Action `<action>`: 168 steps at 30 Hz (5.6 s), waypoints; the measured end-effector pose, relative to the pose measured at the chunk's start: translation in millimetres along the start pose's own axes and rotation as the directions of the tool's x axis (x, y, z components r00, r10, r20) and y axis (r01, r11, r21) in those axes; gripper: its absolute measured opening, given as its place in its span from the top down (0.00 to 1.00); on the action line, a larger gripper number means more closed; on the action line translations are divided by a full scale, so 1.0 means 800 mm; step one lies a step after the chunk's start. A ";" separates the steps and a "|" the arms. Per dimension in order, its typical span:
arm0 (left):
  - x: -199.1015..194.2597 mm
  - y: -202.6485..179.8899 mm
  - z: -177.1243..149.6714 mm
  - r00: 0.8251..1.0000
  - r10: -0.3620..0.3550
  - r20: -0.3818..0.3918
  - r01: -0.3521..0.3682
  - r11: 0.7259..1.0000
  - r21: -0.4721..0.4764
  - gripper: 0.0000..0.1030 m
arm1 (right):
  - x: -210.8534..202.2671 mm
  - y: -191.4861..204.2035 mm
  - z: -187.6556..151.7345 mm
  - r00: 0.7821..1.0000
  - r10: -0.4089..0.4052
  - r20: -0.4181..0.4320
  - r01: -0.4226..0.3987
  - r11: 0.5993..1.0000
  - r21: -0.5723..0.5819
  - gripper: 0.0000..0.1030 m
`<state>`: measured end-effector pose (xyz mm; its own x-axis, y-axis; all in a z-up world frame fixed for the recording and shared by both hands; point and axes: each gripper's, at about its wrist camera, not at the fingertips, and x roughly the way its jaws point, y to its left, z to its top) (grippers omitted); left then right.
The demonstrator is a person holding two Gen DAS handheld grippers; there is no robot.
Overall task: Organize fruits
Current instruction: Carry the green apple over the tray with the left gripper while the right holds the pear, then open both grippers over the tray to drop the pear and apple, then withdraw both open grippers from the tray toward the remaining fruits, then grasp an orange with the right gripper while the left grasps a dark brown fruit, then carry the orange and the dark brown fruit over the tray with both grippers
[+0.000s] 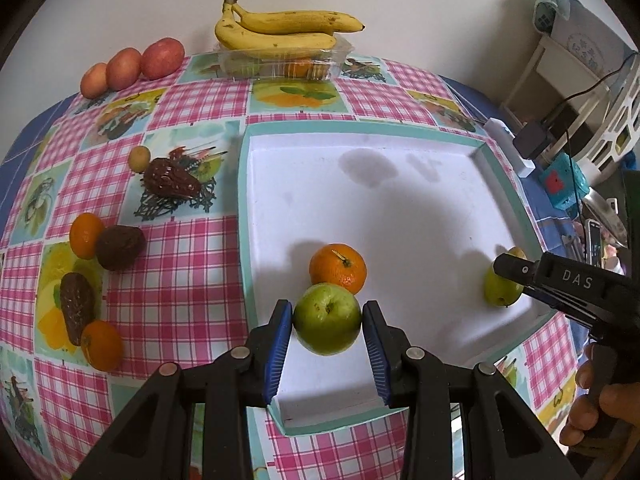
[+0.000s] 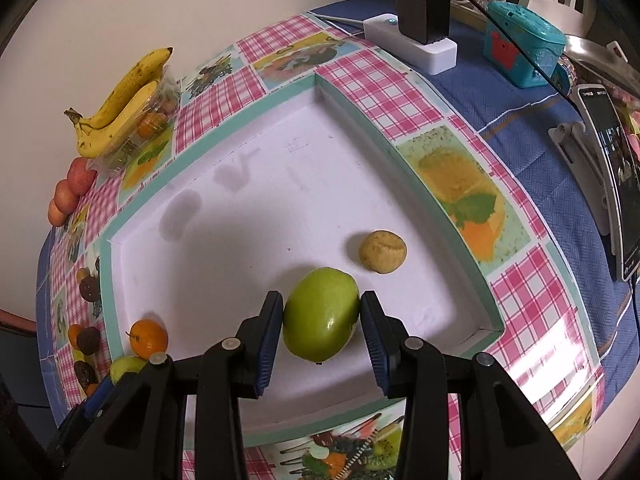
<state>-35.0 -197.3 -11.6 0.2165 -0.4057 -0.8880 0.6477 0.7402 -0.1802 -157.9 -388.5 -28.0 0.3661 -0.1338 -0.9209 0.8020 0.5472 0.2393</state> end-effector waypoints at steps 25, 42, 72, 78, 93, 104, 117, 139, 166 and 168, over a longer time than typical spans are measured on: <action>-0.069 0.179 0.009 0.947 0.319 0.030 -0.272 0.850 -0.450 0.00 | -0.032 0.019 -0.001 0.998 -0.002 0.068 0.007 0.998 -0.069 0.18; -0.148 0.323 -0.030 0.884 0.465 0.038 -0.310 0.646 -0.697 0.00 | -0.029 0.119 -0.037 0.992 0.030 0.125 0.010 0.951 -0.308 0.11; -0.091 0.364 -0.038 0.886 0.446 -0.128 -0.432 0.691 -0.580 0.00 | 0.027 0.310 -0.145 0.975 0.196 -0.102 -0.219 0.806 -0.549 0.11; -0.084 0.365 -0.039 0.893 0.428 -0.140 -0.424 0.693 -0.582 0.00 | 0.045 0.323 -0.159 0.971 0.187 -0.146 -0.237 0.792 -0.563 0.25; -0.079 0.358 -0.035 0.913 0.389 -0.123 -0.384 0.718 -0.580 0.00 | 0.057 0.344 -0.186 0.948 0.218 -0.231 -0.315 0.740 -0.594 0.63; -0.071 0.329 -0.023 0.956 0.287 -0.061 -0.272 0.785 -0.556 0.01 | 0.047 0.314 -0.154 0.975 0.169 -0.146 -0.222 0.800 -0.558 0.63; -0.045 0.269 -0.008 0.985 0.163 -0.051 -0.168 0.878 -0.447 0.25 | 0.011 0.276 -0.122 0.981 0.180 -0.073 -0.191 0.827 -0.529 0.63; -0.022 0.248 -0.011 0.994 0.089 -0.067 -0.108 0.901 -0.420 0.64 | 0.003 0.254 -0.109 0.982 0.178 -0.061 -0.184 0.846 -0.500 0.63; -0.062 0.160 0.015 0.993 0.100 0.068 -0.074 0.946 -0.317 0.64 | -0.033 0.158 -0.042 0.989 0.136 0.062 -0.109 0.940 -0.323 0.63; -0.062 0.148 0.017 0.993 0.093 0.074 -0.068 0.953 -0.294 0.64 | -0.037 0.134 -0.031 0.991 0.099 0.085 -0.071 0.956 -0.286 0.63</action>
<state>41.1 -96.5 16.7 0.3297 -0.3735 -0.8670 0.3884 0.8907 -0.2360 -94.4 -305.5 16.9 0.4828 -0.1486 -0.8630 0.6054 0.7687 0.2063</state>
